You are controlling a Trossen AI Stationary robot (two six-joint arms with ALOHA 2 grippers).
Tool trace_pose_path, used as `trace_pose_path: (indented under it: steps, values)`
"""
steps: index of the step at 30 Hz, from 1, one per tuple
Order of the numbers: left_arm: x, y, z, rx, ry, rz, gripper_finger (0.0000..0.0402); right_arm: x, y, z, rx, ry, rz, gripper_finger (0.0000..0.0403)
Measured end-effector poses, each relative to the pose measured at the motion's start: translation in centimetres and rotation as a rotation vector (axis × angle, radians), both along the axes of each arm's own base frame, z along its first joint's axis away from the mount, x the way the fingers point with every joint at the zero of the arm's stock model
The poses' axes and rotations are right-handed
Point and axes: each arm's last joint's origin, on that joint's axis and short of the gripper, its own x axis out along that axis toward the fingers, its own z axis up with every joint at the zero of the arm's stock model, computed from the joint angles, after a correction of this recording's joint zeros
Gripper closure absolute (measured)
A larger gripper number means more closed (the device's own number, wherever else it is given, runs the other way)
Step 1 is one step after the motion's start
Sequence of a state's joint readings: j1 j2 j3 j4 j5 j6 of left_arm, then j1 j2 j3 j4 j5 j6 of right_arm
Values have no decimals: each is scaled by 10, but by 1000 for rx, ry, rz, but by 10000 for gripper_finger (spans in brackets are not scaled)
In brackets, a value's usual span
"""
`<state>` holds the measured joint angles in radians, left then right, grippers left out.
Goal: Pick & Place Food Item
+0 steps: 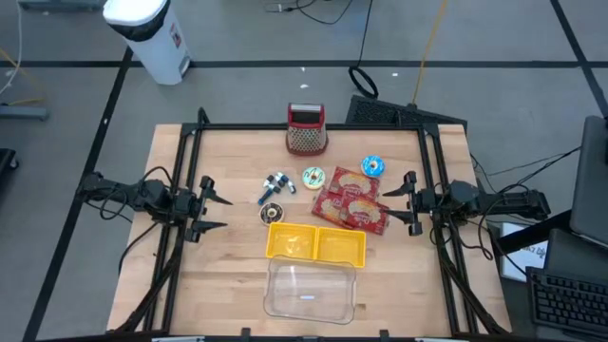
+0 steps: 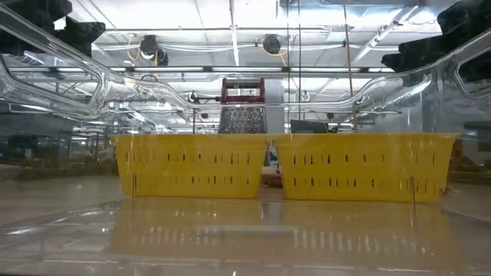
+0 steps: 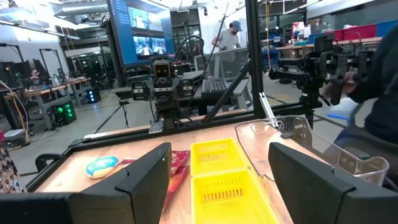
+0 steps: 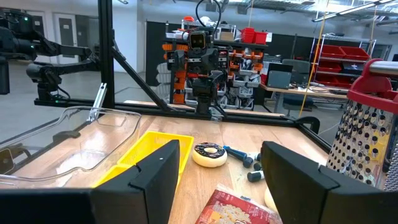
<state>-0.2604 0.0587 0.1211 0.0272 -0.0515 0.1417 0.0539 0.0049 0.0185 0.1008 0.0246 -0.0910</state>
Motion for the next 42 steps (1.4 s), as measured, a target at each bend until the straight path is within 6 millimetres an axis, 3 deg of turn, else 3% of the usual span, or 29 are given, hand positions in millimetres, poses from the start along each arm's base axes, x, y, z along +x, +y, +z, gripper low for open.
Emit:
trace_pose_path:
  steps: [8, 17, 25, 27, 31, 36, 42]
  values:
    - [0, 0, 0, 0, 0, 0, 133, -1, 0, 5, -20, -56, -2, 189]
    - [0, 0, 0, 0, 1, 0, 133, -8, 0, 30, 437, -310, 107, 190]
    - [0, 0, 0, 0, 1, 0, 133, -14, -3, 42, 478, -453, 86, 190]
    - [0, 0, 0, 0, 1, 0, 133, -14, -6, 42, 456, -479, -31, 190]
    - [0, 0, 0, 0, 1, 0, 133, -5, -14, 29, 555, -388, -361, 190]
    - [0, 0, 0, 0, 1, 0, 133, 13, -17, 0, 551, -50, -602, 171]
    - [0, 0, 0, 0, 0, 0, 133, 35, -28, 22, 583, 137, -790, 116]
